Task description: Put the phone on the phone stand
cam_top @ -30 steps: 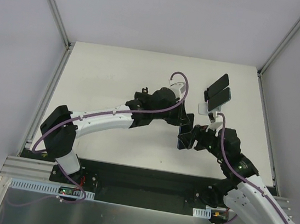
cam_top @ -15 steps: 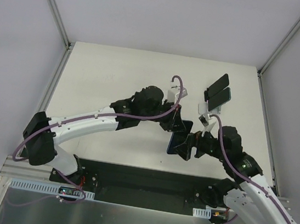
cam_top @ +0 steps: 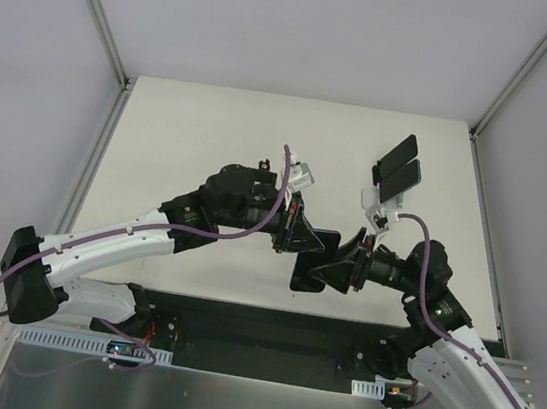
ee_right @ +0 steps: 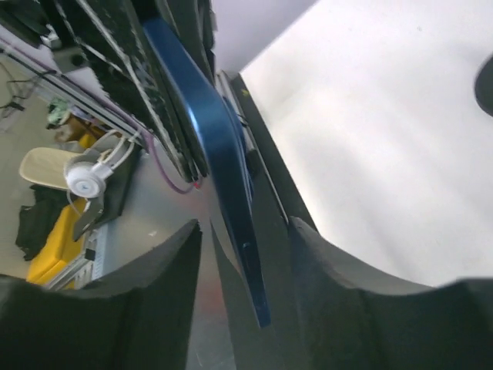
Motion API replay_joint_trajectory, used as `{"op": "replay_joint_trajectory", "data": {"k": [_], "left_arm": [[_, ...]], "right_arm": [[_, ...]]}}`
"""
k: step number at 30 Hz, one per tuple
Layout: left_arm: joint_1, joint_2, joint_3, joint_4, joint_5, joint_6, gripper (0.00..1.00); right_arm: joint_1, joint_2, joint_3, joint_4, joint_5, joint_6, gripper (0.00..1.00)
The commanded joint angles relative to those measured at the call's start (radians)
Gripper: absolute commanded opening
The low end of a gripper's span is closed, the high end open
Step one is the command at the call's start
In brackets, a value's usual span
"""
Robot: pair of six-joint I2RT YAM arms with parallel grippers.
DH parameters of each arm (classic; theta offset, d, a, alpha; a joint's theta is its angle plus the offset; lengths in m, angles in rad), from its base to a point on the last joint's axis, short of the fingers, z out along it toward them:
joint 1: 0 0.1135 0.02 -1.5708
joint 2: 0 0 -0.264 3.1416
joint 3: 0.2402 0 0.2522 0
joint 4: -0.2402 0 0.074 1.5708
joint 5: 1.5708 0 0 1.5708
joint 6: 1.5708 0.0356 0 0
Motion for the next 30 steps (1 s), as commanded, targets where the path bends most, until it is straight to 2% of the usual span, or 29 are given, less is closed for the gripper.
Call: {"op": "replay_joint_trajectory", "data": {"k": [1,6,7,8,10,11,12,13,15,16,19,23,26,30], "left_arm": [[0.011,-0.057,0.003,0.129,0.059,-0.024,0.00],[0.022,-0.069,-0.017,0.179,0.093,-0.080,0.00],[0.026,-0.075,-0.017,0.182,0.095,-0.084,0.00],[0.029,-0.077,-0.015,0.182,0.093,-0.090,0.00],[0.042,-0.084,-0.015,0.179,0.099,-0.110,0.03],[0.046,-0.089,-0.021,0.175,0.105,-0.118,0.15],[0.052,-0.092,-0.027,0.176,0.110,-0.136,0.46],[0.060,-0.100,-0.035,0.179,0.121,-0.146,0.52],[0.066,-0.104,-0.060,0.202,0.144,-0.162,0.55],[0.068,-0.106,-0.066,0.205,0.162,-0.164,0.45],[0.071,-0.098,-0.072,0.204,0.194,-0.166,0.28],[0.071,-0.069,-0.055,0.205,0.246,-0.181,0.19],[0.071,-0.063,-0.052,0.212,0.245,-0.187,0.08],[0.071,-0.055,-0.044,0.233,0.291,-0.201,0.00]], "right_arm": [[0.006,0.029,-0.016,0.339,-0.096,0.158,0.39],[0.026,0.096,0.004,0.423,-0.107,0.192,0.21],[0.031,0.106,0.008,0.425,-0.107,0.192,0.09],[0.038,0.113,0.014,0.430,-0.104,0.191,0.02],[0.043,0.124,0.015,0.443,-0.094,0.194,0.01],[0.046,0.126,0.013,0.449,-0.093,0.194,0.01],[0.047,0.127,0.013,0.466,-0.093,0.195,0.01],[0.049,0.126,0.011,0.473,-0.085,0.197,0.01],[0.051,0.123,0.011,0.482,-0.077,0.194,0.01],[0.054,0.121,0.014,0.480,-0.073,0.191,0.01],[0.054,0.130,0.028,0.483,-0.070,0.188,0.01],[0.073,0.132,0.025,0.491,-0.042,0.198,0.01],[0.098,0.136,0.027,0.500,-0.030,0.194,0.01],[0.109,0.143,0.031,0.477,-0.013,0.185,0.01]]}}
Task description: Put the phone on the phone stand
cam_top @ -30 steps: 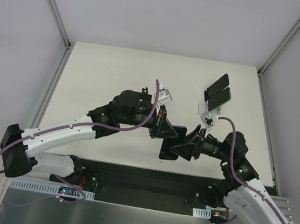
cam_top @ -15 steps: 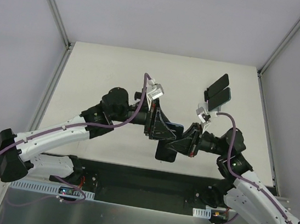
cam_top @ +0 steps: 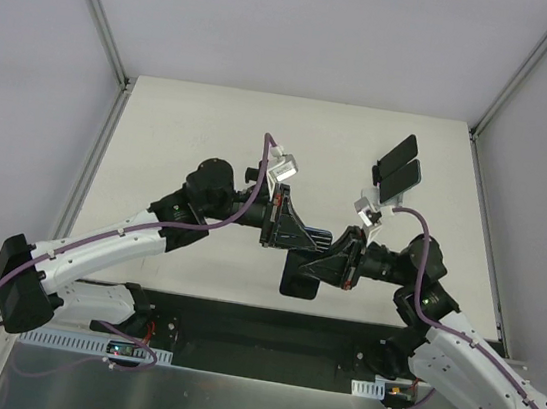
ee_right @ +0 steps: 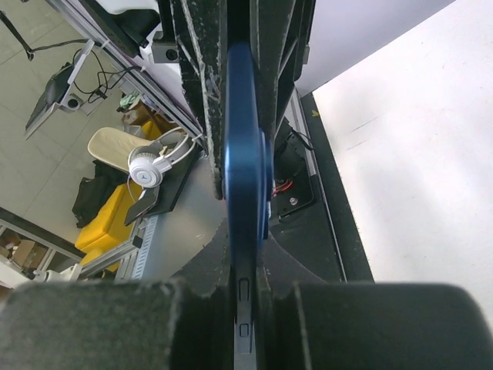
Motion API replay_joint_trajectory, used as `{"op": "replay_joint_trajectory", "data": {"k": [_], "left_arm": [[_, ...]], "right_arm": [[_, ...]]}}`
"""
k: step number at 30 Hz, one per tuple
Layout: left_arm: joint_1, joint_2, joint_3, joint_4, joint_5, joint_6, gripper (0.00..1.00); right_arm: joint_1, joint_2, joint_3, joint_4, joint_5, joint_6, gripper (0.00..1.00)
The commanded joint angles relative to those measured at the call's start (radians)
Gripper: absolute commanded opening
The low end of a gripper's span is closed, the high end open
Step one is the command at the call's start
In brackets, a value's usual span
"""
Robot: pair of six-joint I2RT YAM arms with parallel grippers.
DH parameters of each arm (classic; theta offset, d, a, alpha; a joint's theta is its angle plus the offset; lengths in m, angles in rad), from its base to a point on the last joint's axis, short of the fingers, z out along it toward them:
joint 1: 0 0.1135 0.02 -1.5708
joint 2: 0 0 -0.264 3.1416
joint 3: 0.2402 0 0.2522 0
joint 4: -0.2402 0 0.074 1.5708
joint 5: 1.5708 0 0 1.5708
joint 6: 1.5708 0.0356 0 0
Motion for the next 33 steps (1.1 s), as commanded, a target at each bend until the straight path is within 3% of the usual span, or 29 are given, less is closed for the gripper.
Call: {"op": "replay_joint_trajectory", "data": {"k": [1,2,3,7,8,10,13,15,16,17,19,23,33], "left_arm": [[-0.011,-0.002,0.013,0.085,0.087,-0.027,0.00],[-0.011,-0.012,0.005,0.088,0.069,-0.022,0.00],[-0.011,-0.043,-0.003,0.087,0.030,-0.017,0.00],[-0.010,-0.085,-0.011,0.077,-0.021,-0.010,0.00],[-0.010,-0.085,-0.009,0.074,-0.024,-0.016,0.00],[-0.010,-0.086,-0.014,0.071,-0.027,-0.020,0.00],[-0.010,-0.091,-0.023,0.073,-0.042,-0.027,0.00],[-0.010,-0.086,-0.020,0.074,-0.036,-0.031,0.00],[-0.010,-0.082,-0.008,0.070,-0.022,-0.031,0.12],[-0.010,-0.075,-0.004,0.070,0.005,-0.039,0.33],[-0.010,-0.057,-0.001,0.088,0.045,-0.039,0.42],[-0.010,-0.057,-0.018,0.082,0.076,-0.024,0.29],[-0.011,0.038,0.072,-0.030,0.182,0.027,0.15]], "right_arm": [[0.014,0.007,0.049,0.060,0.077,0.001,0.05],[0.021,0.014,0.046,0.054,0.079,0.000,0.14],[0.028,0.020,0.040,0.059,0.080,0.000,0.34],[0.090,0.034,0.006,0.085,0.109,-0.008,0.46],[0.098,0.032,-0.001,0.098,0.114,-0.010,0.45],[0.107,0.026,-0.020,0.114,0.126,-0.007,0.29],[0.112,0.030,-0.026,0.117,0.128,-0.008,0.16],[0.112,0.034,-0.024,0.123,0.123,-0.013,0.01],[0.110,0.038,-0.020,0.123,0.119,-0.013,0.01],[0.113,0.038,-0.017,0.123,0.115,-0.020,0.01],[0.114,0.037,-0.004,0.120,0.102,-0.028,0.01],[0.112,0.037,0.008,0.105,0.095,-0.043,0.01],[0.112,0.101,0.061,0.088,0.071,-0.069,0.01]]}}
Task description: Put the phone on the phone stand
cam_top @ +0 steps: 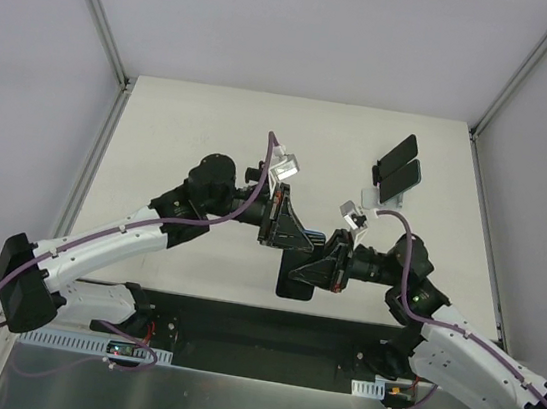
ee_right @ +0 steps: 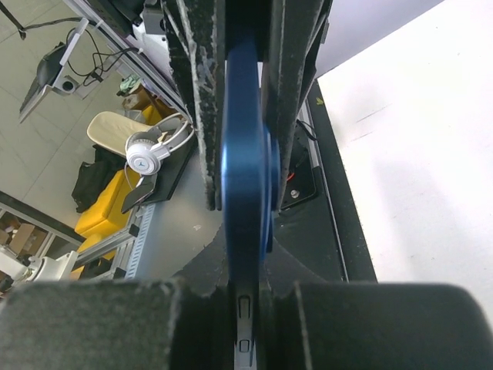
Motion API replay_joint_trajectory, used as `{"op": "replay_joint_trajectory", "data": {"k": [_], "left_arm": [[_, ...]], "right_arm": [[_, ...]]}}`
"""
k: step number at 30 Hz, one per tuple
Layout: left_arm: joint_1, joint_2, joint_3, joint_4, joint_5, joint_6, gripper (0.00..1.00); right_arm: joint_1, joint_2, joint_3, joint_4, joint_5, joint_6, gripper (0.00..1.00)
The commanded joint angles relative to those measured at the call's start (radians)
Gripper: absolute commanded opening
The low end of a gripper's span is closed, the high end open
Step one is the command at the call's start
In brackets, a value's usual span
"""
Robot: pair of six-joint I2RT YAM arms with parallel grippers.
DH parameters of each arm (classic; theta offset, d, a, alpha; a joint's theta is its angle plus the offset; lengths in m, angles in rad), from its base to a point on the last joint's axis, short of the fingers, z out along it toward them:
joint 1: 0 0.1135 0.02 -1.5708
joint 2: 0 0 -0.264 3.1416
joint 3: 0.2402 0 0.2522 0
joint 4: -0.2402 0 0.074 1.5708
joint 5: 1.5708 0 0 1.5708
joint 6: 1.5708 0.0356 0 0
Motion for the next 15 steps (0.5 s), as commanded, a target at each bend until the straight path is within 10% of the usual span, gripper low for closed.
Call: {"op": "replay_joint_trajectory", "data": {"k": [1,9,15], "left_arm": [[-0.029,0.031,0.065,-0.021,0.114,0.051,0.11],[-0.027,-0.055,0.045,-0.090,0.010,0.129,0.00],[-0.023,-0.164,0.107,-0.338,-0.478,0.238,0.00]], "right_arm": [[0.003,0.048,0.087,0.036,0.004,-0.031,0.01],[0.003,0.076,0.131,-0.054,0.016,-0.112,0.05],[0.003,0.085,0.232,-0.442,0.372,-0.235,0.98]]}}
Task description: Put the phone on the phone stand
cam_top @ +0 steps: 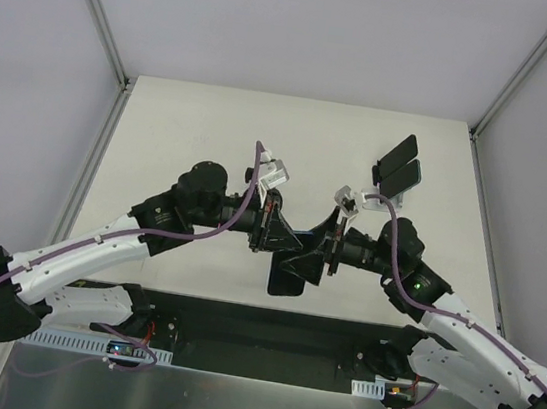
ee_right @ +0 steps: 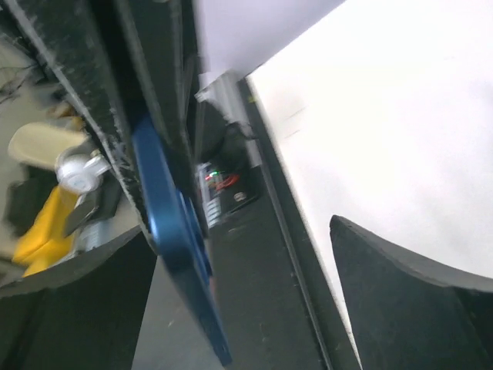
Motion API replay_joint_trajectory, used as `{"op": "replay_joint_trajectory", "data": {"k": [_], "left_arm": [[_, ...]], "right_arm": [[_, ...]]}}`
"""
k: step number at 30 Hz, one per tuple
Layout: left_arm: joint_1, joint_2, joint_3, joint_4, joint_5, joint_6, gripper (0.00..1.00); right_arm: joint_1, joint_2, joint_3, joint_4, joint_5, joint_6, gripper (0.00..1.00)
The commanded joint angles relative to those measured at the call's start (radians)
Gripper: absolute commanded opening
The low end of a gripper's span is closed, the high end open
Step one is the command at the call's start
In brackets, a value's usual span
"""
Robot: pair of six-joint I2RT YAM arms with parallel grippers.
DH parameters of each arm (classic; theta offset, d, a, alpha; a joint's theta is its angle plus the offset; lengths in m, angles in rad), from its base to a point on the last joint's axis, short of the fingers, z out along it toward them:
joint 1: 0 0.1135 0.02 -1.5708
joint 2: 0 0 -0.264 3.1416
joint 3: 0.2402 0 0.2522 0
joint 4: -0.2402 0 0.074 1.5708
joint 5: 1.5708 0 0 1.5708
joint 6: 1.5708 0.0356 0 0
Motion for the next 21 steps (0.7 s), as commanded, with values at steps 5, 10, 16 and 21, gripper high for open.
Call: {"op": "replay_joint_trajectory", "data": {"k": [5,10,16,21], "left_arm": [[0.020,-0.146,0.168,-0.319,-0.780,0.163,0.00],[0.021,-0.165,0.257,-0.350,-1.124,0.258,0.00],[0.075,-0.076,0.387,-0.309,-1.175,0.441,0.00],[0.198,-0.071,0.361,-0.230,-1.136,0.407,0.00]], "right_arm": [[-0.028,0.109,0.196,-0.393,0.605,-0.106,0.96],[-0.013,0.353,0.456,-0.496,0.824,-0.106,0.97],[0.007,0.619,0.728,-0.617,0.864,-0.018,0.68],[0.042,0.728,0.790,-0.594,0.872,-0.036,0.52]]}}
